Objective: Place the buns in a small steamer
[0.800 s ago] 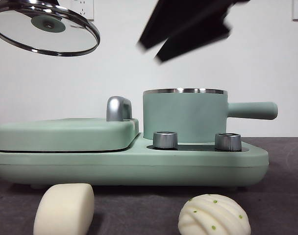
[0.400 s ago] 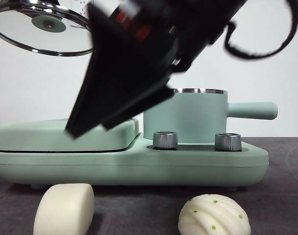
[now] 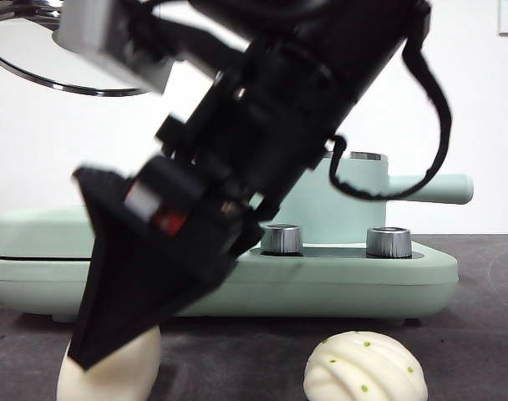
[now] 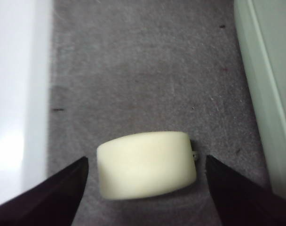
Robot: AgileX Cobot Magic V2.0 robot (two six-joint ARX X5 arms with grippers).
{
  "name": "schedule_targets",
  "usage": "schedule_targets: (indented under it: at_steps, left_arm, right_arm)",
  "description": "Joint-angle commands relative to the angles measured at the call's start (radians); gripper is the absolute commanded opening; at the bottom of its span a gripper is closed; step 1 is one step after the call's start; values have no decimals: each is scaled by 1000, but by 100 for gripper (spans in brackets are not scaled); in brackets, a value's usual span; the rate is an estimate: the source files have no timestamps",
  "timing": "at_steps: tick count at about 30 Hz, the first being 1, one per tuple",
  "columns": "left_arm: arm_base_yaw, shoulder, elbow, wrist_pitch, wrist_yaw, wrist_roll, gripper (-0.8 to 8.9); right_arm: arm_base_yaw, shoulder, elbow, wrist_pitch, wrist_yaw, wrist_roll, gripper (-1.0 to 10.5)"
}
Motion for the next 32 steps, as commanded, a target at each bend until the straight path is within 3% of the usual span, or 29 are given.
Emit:
schedule_targets:
  at_steps: [1, 6, 14, 18, 27, 32]
  left_arm:
    - [-1, -3, 14, 32, 1, -3, 11]
    - [3, -3, 14, 32, 1, -2, 10]
    - [3, -3, 14, 32, 1, -1, 11]
    - [3, -3, 14, 32, 1, -1, 11]
    - [3, -3, 14, 32, 1, -1, 11]
    - [3, -1, 14, 33, 1, -1, 10]
  right_arm:
    - [18, 40, 18, 8, 21, 19, 379]
    - [32, 45, 19, -6, 20, 55, 250]
    - [29, -6, 65, -120, 25, 193, 234]
    - [8, -80, 111, -253, 105, 292, 233]
    - [-117, -270, 287, -610, 227, 412, 235]
    - [-255, -280, 428, -739, 224, 412, 235]
